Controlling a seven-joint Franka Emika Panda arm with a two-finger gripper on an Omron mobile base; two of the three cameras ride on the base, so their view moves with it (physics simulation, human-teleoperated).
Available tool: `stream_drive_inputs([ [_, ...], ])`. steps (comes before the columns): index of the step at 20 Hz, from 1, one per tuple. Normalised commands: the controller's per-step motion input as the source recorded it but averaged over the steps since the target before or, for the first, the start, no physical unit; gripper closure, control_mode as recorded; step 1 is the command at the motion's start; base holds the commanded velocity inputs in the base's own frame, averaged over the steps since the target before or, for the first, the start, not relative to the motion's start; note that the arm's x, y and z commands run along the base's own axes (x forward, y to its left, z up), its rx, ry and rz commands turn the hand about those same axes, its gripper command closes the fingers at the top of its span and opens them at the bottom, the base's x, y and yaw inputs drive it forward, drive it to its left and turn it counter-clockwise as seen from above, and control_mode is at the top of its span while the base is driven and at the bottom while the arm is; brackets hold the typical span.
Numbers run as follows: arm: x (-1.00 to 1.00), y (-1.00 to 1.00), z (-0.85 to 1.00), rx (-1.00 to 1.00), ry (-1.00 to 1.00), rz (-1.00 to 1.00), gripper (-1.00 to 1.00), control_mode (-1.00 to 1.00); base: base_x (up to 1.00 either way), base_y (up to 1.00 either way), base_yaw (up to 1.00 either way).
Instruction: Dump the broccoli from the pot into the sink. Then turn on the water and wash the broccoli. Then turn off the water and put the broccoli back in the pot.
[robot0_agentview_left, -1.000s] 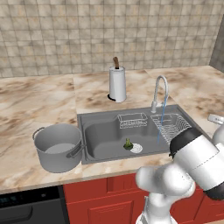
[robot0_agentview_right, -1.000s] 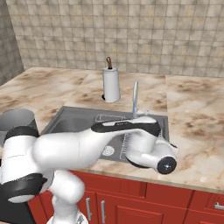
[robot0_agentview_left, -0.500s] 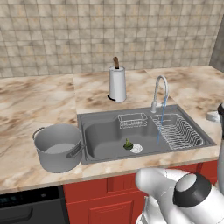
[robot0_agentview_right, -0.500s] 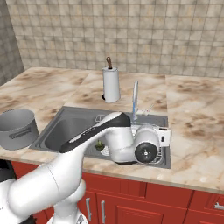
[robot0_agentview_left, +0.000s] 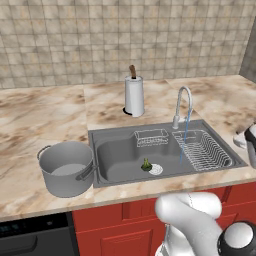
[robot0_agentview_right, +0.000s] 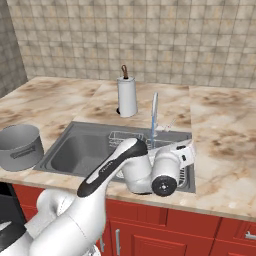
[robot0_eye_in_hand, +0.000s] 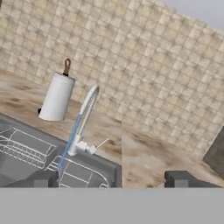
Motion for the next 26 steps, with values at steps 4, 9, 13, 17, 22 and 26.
stream_drive_inputs([
  [4,0.00,-0.27,0.08,-0.36,0.00,0.31,-1.00,-1.00,0.00,0.00,0.00],
  [9,0.01,-0.09,0.03,-0.44,0.01,0.33,-1.00,-1.00,0.00,0.00,0.00],
  [13,0.24,0.03,-0.21,-0.51,0.04,0.20,-1.00,-1.00,0.00,0.00,0.00],
  [17,0.28,0.09,-0.45,-0.42,-0.04,0.02,-1.00,-1.00,0.00,0.00,0.00],
  [22,0.23,0.02,-0.55,-0.23,-0.13,-0.02,-1.00,-1.00,0.00,0.00,0.00],
  [26,0.22,0.00,-0.41,-0.02,-0.11,-0.03,-1.00,-1.00,0.00,0.00,0.00],
])
